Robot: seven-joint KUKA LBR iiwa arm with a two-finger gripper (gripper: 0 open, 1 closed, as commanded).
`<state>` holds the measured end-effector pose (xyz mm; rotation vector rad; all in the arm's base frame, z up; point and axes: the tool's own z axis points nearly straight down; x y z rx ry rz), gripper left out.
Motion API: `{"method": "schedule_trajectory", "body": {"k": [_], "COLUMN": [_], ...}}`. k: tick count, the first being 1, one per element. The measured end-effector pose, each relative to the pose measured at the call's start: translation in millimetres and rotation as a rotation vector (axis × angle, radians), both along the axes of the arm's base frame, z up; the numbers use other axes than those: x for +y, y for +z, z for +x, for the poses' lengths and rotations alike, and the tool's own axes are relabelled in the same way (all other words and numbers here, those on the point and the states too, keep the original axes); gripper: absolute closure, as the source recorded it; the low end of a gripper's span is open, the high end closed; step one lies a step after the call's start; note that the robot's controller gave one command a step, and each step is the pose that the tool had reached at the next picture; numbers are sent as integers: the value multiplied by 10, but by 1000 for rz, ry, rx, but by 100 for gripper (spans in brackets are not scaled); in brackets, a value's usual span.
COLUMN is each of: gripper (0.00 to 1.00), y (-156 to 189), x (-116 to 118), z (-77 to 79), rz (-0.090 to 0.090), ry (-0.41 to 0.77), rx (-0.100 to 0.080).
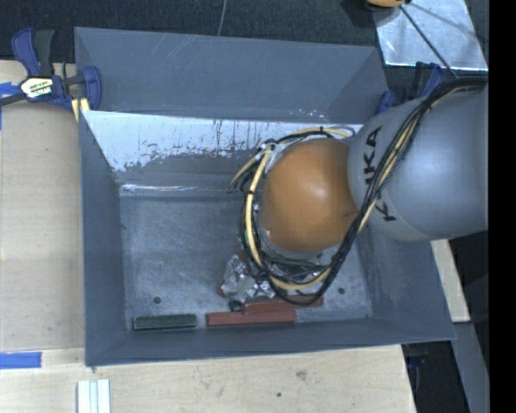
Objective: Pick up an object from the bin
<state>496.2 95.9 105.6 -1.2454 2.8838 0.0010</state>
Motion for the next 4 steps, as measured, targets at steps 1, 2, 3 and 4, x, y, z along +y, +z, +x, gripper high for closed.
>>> {"method": "schedule_trajectory", "body": {"k": [1, 2, 3, 4], "gripper": [0, 0, 100, 100], "y": [30, 25, -239, -238], "x": [10, 8, 50, 50], "z": [34, 28, 757, 762], "rz": [4, 4, -5, -4], "ry": [-1, -1, 207, 206], "rx": [-13, -11, 14, 13]}}
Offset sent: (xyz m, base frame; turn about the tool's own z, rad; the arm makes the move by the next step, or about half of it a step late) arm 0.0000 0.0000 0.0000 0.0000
